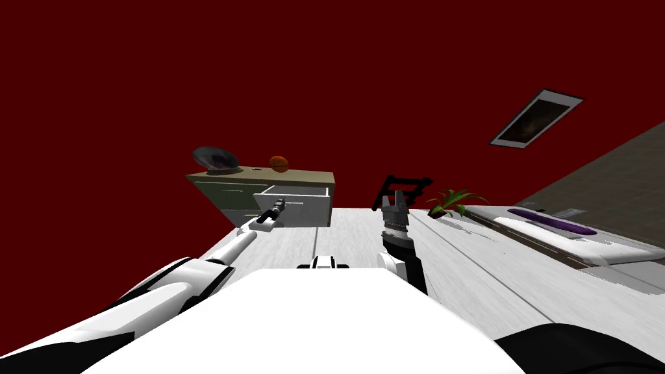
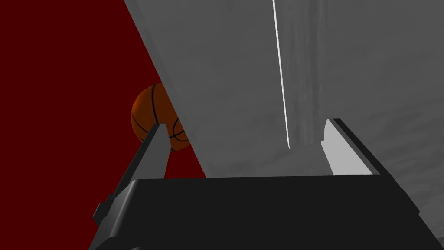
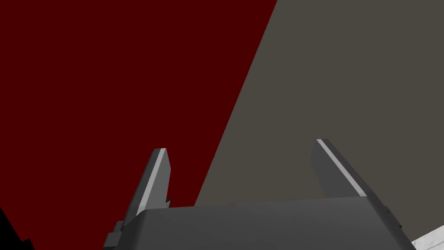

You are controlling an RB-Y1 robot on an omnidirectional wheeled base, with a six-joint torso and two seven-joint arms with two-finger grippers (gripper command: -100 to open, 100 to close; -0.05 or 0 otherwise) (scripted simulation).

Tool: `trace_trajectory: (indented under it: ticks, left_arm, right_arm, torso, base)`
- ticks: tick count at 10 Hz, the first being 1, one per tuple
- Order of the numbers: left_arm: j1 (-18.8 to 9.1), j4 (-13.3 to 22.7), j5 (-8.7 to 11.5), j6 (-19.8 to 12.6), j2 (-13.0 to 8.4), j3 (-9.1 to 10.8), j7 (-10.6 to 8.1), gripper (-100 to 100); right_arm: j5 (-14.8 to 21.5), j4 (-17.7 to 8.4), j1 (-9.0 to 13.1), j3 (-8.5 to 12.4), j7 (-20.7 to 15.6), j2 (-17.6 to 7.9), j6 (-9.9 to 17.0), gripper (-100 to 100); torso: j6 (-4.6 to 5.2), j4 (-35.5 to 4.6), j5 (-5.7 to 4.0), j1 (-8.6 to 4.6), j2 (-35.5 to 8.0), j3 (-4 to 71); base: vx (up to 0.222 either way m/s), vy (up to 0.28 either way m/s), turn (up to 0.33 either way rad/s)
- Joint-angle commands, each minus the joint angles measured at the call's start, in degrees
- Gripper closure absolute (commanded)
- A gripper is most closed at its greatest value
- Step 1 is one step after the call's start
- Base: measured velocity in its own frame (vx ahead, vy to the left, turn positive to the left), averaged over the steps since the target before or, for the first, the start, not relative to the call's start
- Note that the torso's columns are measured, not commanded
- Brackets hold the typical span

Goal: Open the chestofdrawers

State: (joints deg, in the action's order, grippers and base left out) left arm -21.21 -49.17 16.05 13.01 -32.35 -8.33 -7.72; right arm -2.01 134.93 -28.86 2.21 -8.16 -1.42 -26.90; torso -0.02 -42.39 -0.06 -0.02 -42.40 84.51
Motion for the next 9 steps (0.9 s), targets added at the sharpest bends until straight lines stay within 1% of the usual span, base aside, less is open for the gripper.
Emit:
trace_trajectory:
  ticks: [1,2,3,4,9]
  left_arm:
    - [-2.33,1.22,1.65,-3.06,-1.64,3.06,0.83,-100]
    - [-2.33,1.22,1.65,-3.06,-1.64,3.06,0.83,-100]
    - [-1.97,1.64,1.59,-2.94,-1.51,2.28,0.34,-100]
    - [-1.74,1.52,1.62,-3.31,-1.36,2.31,0.43,0]
    - [-1.32,1.87,1.61,-3.64,-1.11,2.09,0.4,0]
  right_arm:
    - [0.0,0.0,0.0,0.0,0.0,0.0,0.0,0]
    - [0.0,0.0,0.01,0.0,0.0,0.0,0.0,0]
    - [0.0,0.0,-0.01,0.0,0.0,0.0,0.0,0]
    - [0.0,0.0,-0.02,0.0,0.0,0.0,0.0,0]
    - [0.0,0.0,-0.02,0.0,0.0,0.0,0.0,0]
  torso:
    - [-0.04,-0.1,-0.08,-0.08,-0.13,-0.09]
    - [-0.02,-0.26,-0.21,-0.2,-0.28,-0.18]
    - [-0.14,-0.34,-0.29,-0.27,-0.32,-0.21]
    - [-0.13,-0.24,-0.26,-0.28,-0.15,-0.12]
    - [0.03,0.02,0.0,-0.04,0.03,0.01]
  base:
    - [-0.163,0.012,-0.31]
    - [-0.113,0.022,-0.145]
    - [-0.033,0.011,-0.021]
    - [-0.008,0.0,-0.005]
    - [0.0,0.0,0.0]
